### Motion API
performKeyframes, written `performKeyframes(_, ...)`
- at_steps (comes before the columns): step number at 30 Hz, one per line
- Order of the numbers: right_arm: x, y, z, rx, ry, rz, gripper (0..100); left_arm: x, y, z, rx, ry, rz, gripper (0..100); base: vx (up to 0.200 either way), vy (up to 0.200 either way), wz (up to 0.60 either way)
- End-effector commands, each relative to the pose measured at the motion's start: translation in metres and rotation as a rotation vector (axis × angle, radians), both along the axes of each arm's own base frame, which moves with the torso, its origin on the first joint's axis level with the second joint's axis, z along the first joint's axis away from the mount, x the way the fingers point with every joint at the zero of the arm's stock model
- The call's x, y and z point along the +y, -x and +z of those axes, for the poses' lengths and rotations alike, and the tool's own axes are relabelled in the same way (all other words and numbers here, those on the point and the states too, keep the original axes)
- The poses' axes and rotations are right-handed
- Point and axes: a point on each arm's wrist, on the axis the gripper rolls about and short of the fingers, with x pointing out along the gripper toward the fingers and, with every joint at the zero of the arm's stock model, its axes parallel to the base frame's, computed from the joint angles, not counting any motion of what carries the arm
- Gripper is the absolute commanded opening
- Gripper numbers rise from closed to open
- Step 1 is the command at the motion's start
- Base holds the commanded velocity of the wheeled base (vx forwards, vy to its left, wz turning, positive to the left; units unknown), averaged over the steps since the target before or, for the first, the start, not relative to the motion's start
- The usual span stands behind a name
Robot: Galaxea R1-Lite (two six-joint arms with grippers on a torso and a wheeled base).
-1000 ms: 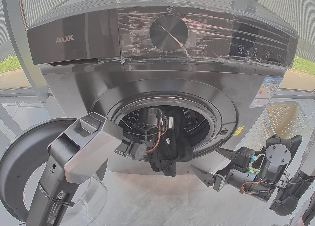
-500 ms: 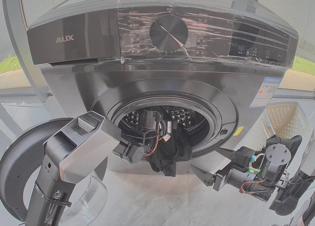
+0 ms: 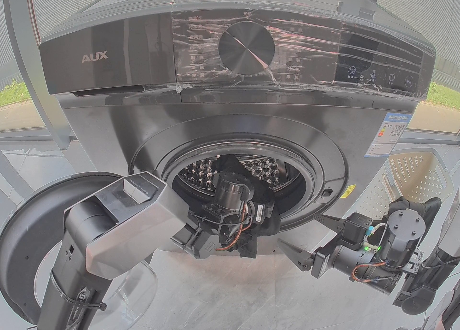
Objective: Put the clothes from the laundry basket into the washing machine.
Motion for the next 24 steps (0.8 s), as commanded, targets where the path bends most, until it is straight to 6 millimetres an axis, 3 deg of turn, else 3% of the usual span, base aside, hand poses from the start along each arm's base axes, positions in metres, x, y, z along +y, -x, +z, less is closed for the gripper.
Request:
performKeyframes(1,0.001,0.0,0.0,0.001,0.001,0.004,100,0.0,-0.007,-0.018,0.015,-0.012,0.009,100,0.0,0.0,0.0)
performKeyframes(4,0.001,0.0,0.0,0.0,-0.001,0.005,100,-0.001,-0.009,-0.021,0.015,-0.015,0.011,100,0.0,0.0,0.0)
performKeyframes(5,0.001,0.0,0.0,0.0,-0.001,0.005,100,-0.001,-0.009,-0.023,0.019,-0.018,0.011,0,0.0,0.0,0.0)
performKeyframes(12,0.001,0.0,0.001,-0.004,-0.003,0.007,100,-0.002,-0.013,-0.024,0.001,-0.007,0.025,0,0.0,0.0,0.0)
performKeyframes(19,0.001,-0.001,0.001,-0.006,-0.006,0.005,100,0.01,-0.052,0.027,-0.175,0.117,0.149,0,0.0,0.0,0.0)
performKeyframes(24,0.001,-0.001,0.001,-0.006,-0.006,0.005,100,0.02,-0.063,0.044,-0.224,0.15,0.181,0,0.0,0.0,0.0)
